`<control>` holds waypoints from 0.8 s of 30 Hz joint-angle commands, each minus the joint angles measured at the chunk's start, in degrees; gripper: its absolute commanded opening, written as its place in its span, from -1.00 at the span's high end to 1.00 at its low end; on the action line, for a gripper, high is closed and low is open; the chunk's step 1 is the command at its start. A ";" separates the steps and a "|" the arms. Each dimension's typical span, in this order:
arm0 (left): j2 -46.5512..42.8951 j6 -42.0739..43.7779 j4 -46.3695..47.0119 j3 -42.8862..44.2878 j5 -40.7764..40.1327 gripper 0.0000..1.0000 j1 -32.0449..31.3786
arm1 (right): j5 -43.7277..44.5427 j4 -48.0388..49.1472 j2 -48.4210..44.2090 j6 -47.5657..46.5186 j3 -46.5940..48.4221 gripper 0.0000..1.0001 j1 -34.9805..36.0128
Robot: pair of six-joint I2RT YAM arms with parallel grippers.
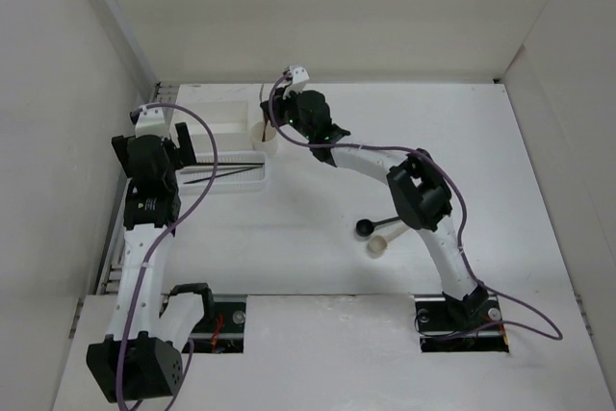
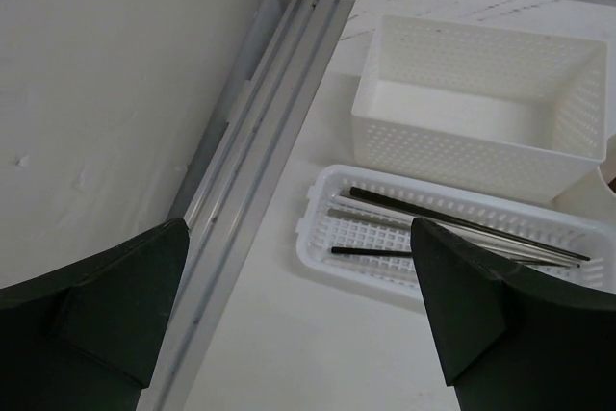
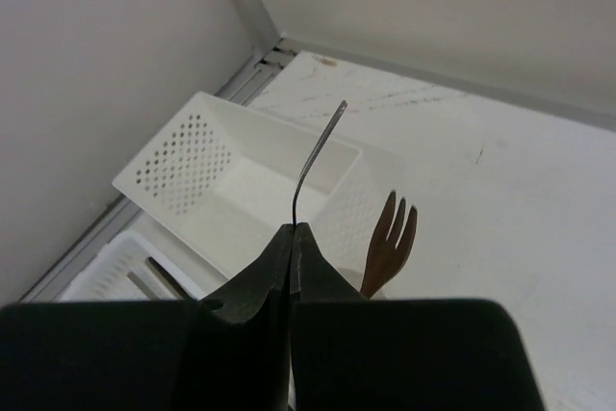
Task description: Sort the eating utensils into containers
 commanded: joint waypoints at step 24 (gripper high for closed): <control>3.29 1.86 7.80 -0.35 -0.68 -1.00 3.42 | 12.40 11.05 6.05 -12.02 1.65 1.00 2.34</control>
